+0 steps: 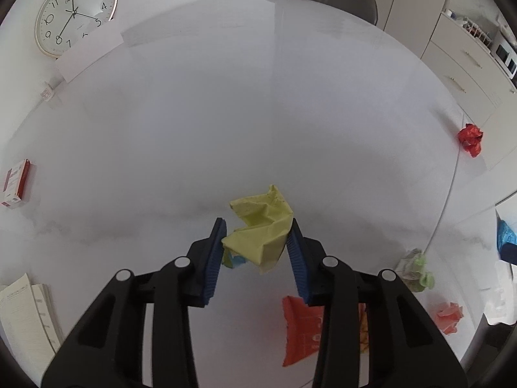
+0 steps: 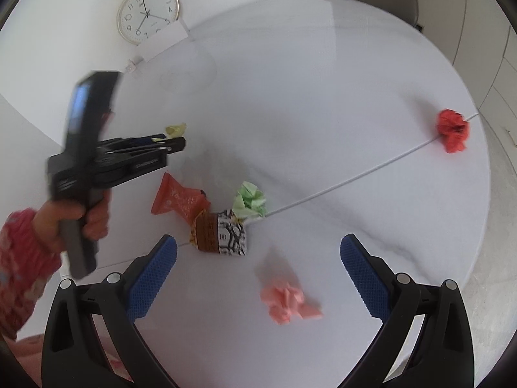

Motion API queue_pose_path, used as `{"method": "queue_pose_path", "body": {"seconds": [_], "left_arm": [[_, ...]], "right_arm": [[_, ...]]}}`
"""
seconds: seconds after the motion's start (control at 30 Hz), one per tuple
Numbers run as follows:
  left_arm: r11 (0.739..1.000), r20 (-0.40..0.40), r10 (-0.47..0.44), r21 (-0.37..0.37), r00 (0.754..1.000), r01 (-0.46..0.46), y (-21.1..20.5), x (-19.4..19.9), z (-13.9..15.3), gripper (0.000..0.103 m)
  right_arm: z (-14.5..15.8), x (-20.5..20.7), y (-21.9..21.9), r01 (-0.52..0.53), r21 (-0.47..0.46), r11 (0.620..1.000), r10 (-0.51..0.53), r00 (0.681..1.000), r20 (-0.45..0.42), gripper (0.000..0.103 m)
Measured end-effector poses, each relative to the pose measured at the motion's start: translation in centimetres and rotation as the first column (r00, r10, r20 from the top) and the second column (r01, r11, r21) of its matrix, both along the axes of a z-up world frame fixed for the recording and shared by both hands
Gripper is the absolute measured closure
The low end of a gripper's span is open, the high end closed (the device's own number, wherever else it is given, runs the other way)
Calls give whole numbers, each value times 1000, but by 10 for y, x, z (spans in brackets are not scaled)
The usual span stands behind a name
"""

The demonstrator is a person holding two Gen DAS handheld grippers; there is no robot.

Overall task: Collect trash
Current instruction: 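Grasp the crumpled yellow paper with the left tool, then grasp the crumpled green paper with the right tool, then carry the yellow paper with the left tool while the right tool carries the green paper to the bin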

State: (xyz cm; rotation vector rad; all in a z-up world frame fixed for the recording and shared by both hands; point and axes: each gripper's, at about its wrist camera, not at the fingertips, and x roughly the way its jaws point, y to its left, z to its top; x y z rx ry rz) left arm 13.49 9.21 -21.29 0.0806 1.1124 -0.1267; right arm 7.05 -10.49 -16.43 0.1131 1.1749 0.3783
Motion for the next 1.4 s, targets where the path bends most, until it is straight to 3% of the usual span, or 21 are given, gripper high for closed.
{"method": "queue_pose_path", "body": {"seconds": [0.13,0.23,0.37,0.47,0.5,0.7,0.87,1.13,1.4], "left_arm": [[999,12,-2,-32,1000,2,-4,-16,18,65],[999,17,-4,-38,1000,4,-6,-30,25,65],[999,21,0,-38,1000,1,-1,-37,29,65],[1000,23,2,-26,1000,-1,6,-35,28,65],[1000,21,4,-28,1000,-4,7,-37,29,65],[1000,51,-8,-30,999,9,2,-49,47,65],[999,91,-42,-25,995,44,-15,-74,75,65],[988,132,-128,-69,983,138,-70,-117,116,64],[956,91,-275,-76,957,282,-138,-157,113,64]], "right_arm": [[-26,27,20,-18,-3,1000,18,999,-50,7],[-45,41,32,-26,-33,999,23,996,-84,19],[-57,48,41,-21,-77,997,13,995,-103,40],[-54,51,46,-40,-111,993,29,995,-97,69],[-53,51,46,-42,-113,993,31,995,-97,72],[-42,46,40,-26,-107,994,20,998,-63,72],[-6,24,12,27,-49,998,-27,1000,-6,72],[53,-70,-72,166,-13,986,-164,984,75,72],[54,-159,-142,345,-50,937,-341,937,75,72]]}}
